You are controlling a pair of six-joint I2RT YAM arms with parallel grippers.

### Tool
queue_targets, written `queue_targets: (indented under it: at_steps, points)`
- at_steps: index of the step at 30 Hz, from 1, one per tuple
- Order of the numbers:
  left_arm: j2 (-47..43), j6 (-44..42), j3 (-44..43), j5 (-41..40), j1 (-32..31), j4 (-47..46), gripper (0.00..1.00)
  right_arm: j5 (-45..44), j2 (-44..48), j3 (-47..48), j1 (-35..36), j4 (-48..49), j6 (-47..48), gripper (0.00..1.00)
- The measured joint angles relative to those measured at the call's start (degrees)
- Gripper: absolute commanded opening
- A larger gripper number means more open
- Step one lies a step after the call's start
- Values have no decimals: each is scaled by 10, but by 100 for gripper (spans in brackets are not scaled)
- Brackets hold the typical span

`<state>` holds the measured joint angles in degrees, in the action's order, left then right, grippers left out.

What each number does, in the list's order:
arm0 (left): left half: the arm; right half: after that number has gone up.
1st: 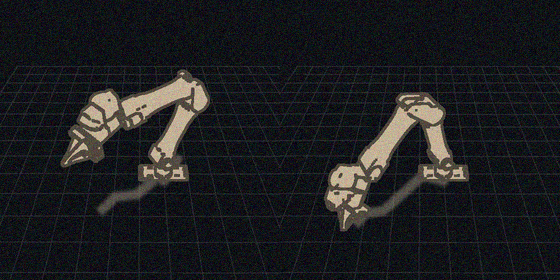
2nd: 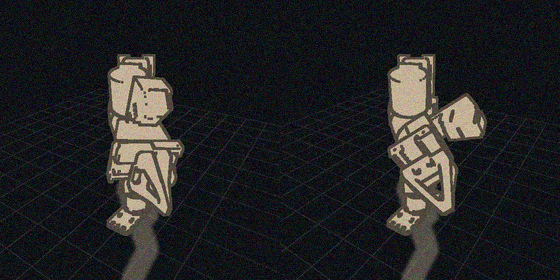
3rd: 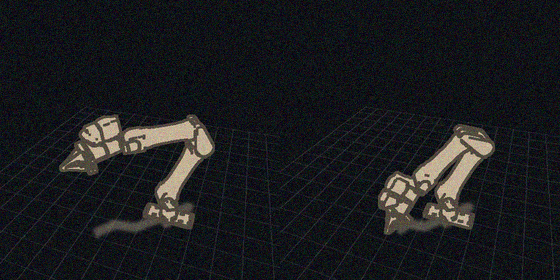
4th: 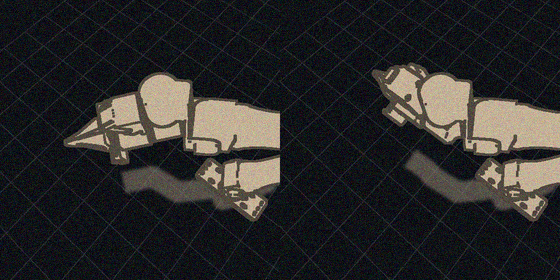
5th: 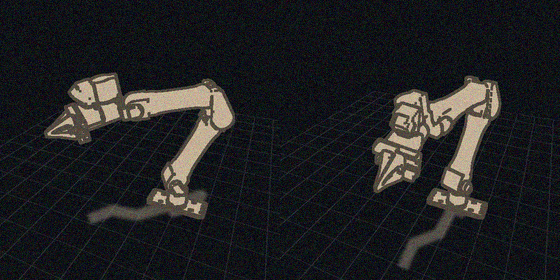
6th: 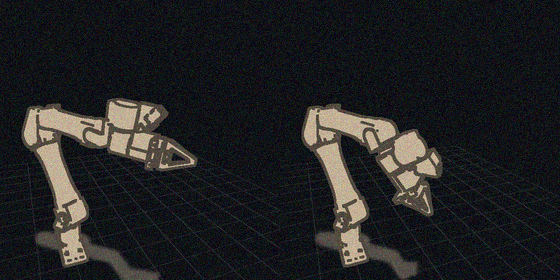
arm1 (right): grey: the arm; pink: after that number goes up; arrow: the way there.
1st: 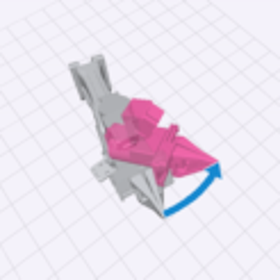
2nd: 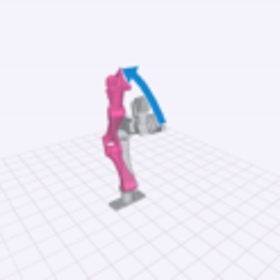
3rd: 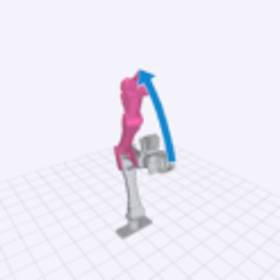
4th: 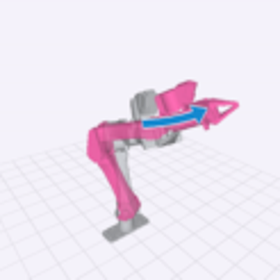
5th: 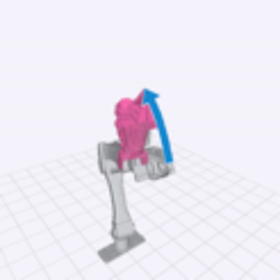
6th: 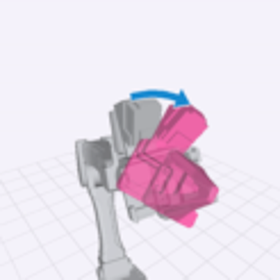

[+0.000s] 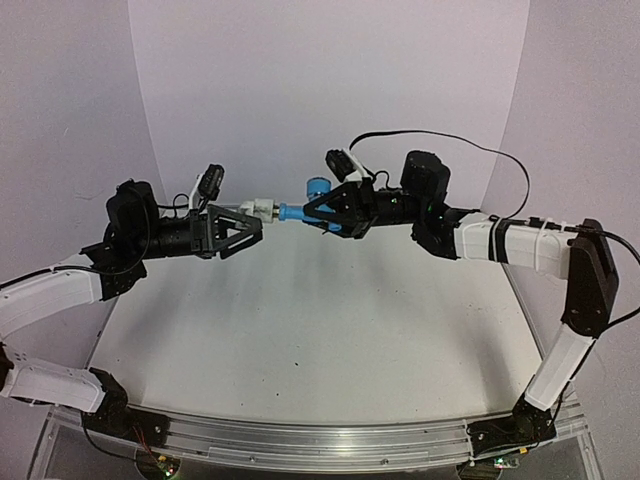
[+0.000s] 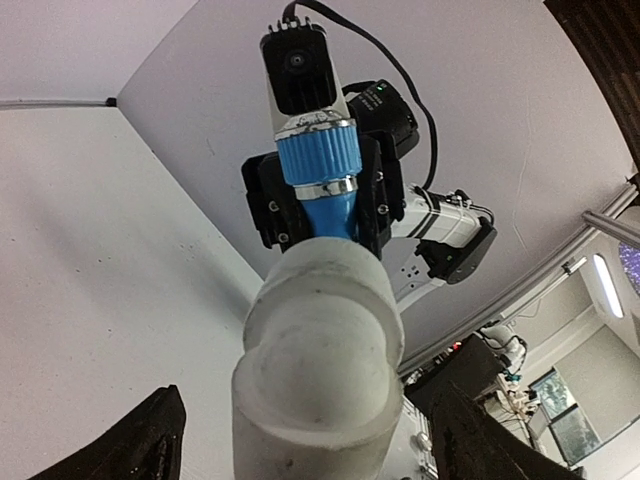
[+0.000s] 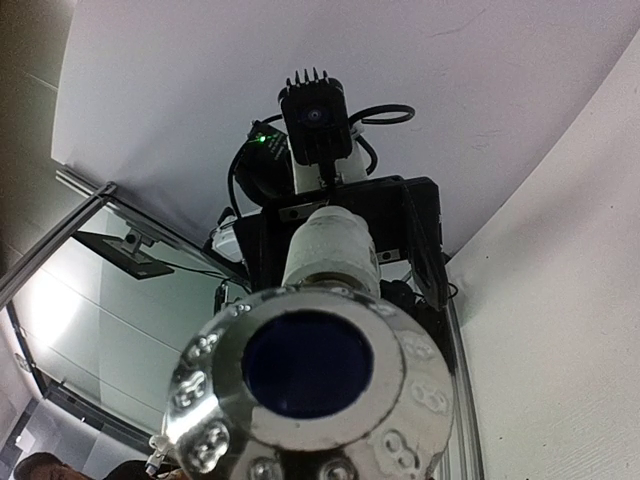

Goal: Install the water faucets

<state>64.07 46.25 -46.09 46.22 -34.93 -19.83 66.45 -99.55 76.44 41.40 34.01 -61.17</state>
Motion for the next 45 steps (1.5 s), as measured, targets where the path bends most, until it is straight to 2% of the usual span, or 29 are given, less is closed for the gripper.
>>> queue_targets:
  at_steps: [2, 6, 16, 19, 20, 25, 29, 31, 36, 41, 45]
  points:
    - [8, 3, -9, 13, 0, 3, 71, 10, -10, 0, 0, 20, -20, 0]
    - [32, 13, -34, 30, 0, 3, 71, 25, -32, 0, 1, 39, -44, 0]
    - [50, 39, -41, 45, 2, 7, 23, 39, -44, 0, 1, 64, -56, 0]
    - [50, 43, -41, 45, 3, 5, 4, 40, -46, 0, 1, 68, -58, 0]
    - [51, 47, -41, 45, 3, 5, 1, 40, -46, 0, 1, 68, -56, 0]
    - [62, 69, -41, 46, 3, -2, 0, 36, -46, 0, 1, 38, -4, 0]
    - [81, 80, -41, 50, 6, 1, 0, 9, -36, 1, 0, -67, 119, 0]
    - [85, 120, -40, 48, 7, 5, 0, -21, -23, 9, 5, -125, 236, 0]
    - [83, 180, -38, 63, 10, -3, 0, -93, 11, 11, 25, -201, 425, 0]
    - [68, 214, -21, 71, 13, -20, 0, -149, 31, 12, 47, -235, 544, 0]
    - [58, 216, -12, 72, 15, -26, 0, -176, 34, 22, 59, -258, 590, 0]
